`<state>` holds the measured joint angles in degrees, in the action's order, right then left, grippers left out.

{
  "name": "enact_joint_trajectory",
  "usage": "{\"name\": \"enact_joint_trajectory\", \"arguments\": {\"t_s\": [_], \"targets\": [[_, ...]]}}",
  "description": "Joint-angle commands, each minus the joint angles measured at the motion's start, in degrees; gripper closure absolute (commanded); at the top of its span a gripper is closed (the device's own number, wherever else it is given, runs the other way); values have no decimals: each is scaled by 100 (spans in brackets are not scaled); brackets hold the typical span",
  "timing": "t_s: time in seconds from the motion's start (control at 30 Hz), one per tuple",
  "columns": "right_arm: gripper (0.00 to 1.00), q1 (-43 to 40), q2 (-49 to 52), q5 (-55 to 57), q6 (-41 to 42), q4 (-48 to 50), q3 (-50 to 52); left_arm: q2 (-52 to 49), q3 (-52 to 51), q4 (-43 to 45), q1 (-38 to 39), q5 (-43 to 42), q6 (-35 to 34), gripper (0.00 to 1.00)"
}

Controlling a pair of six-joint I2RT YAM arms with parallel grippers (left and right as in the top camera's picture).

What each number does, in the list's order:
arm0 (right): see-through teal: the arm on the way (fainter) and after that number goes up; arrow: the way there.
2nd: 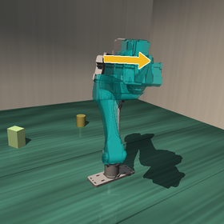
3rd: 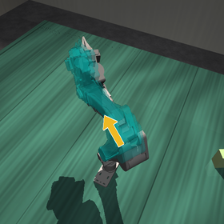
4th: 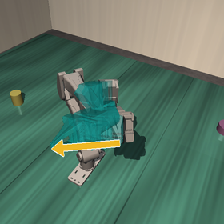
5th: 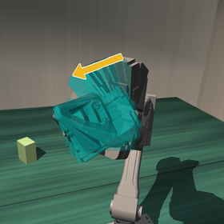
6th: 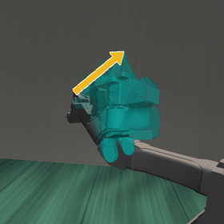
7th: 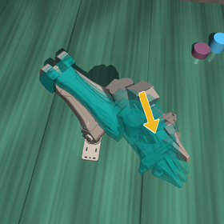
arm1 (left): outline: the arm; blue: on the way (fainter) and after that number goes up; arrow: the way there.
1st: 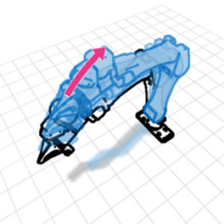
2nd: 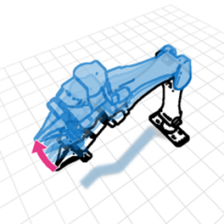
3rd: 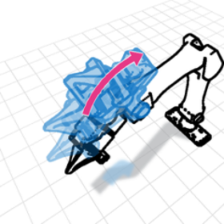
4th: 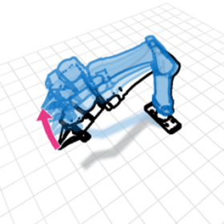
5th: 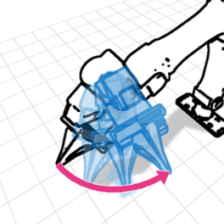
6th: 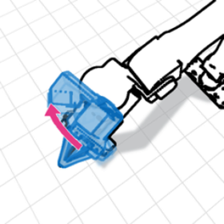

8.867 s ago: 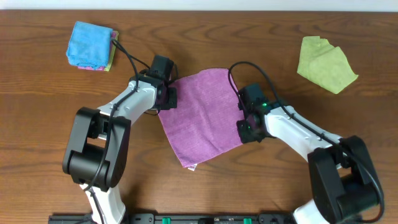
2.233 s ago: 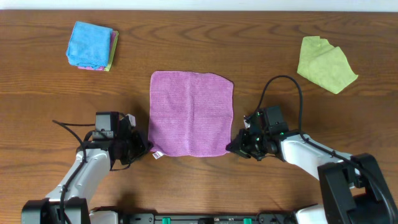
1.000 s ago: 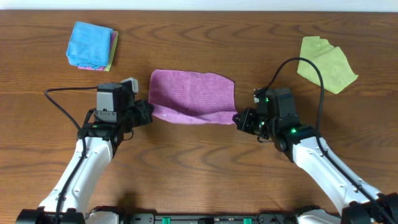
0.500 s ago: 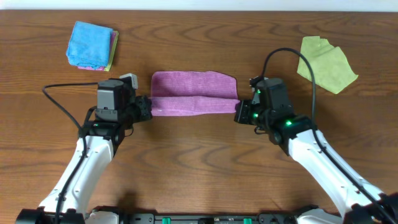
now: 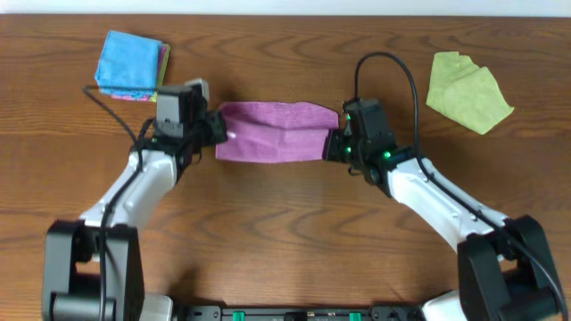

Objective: Fold the cloth
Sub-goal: 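Lift the bottom corners and fold them up over the top edge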

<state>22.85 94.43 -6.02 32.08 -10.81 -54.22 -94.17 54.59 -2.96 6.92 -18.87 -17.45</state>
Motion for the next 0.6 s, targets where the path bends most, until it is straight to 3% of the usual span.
{"name": "enact_joint_trajectory", "arguments": {"t_s": [0.0,0.33,0.57], "targets": [[98,24,258,498,39,20,-417,-337,553,-17,-4,149,319,94],[99,-280,1340,586,-4,31,-1829,-1410,1711,-15,-50,308,422,94],[98,-601,1397,511,0,-55,-2159,-1438,2020,-22,-243,535,422,94]]}}
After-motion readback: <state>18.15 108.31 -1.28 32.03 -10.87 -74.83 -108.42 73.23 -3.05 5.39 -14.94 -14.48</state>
